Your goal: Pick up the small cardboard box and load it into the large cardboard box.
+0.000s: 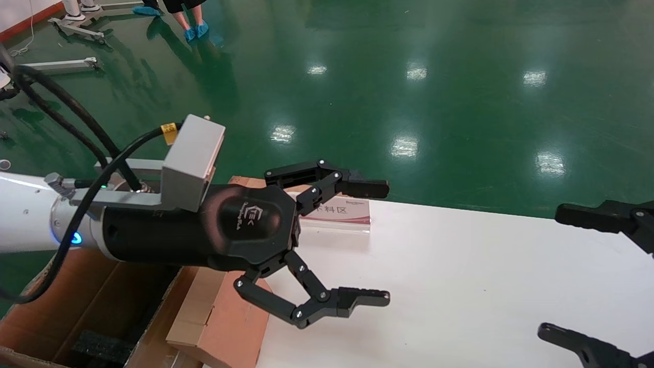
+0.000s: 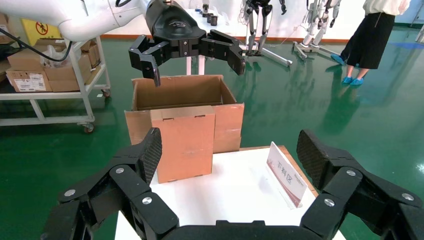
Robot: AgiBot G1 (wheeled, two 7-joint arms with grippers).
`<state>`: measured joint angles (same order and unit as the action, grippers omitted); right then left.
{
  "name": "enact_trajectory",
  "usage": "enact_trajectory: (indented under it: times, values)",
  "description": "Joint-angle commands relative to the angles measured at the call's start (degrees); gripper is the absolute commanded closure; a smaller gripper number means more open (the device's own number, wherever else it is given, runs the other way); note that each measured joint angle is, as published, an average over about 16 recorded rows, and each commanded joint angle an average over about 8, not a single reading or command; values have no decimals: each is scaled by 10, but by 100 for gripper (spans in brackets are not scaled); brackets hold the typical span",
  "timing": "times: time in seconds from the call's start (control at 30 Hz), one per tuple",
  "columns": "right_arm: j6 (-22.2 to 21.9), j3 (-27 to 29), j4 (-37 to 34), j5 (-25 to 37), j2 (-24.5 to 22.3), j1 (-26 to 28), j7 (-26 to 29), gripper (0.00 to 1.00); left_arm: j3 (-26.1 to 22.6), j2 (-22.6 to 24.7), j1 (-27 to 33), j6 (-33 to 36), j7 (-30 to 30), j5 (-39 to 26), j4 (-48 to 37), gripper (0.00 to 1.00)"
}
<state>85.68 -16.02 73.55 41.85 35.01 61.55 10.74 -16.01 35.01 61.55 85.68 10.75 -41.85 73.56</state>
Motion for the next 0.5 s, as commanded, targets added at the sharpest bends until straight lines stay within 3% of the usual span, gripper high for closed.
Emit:
enact_trajectory:
  times: [0.03, 0.5]
  values:
    - [0, 0, 0, 0, 0, 0, 0, 0, 0, 0, 0, 0, 0, 0, 0, 0]
    - [0, 0, 0, 0, 0, 0, 0, 0, 0, 0, 0, 0, 0, 0, 0, 0]
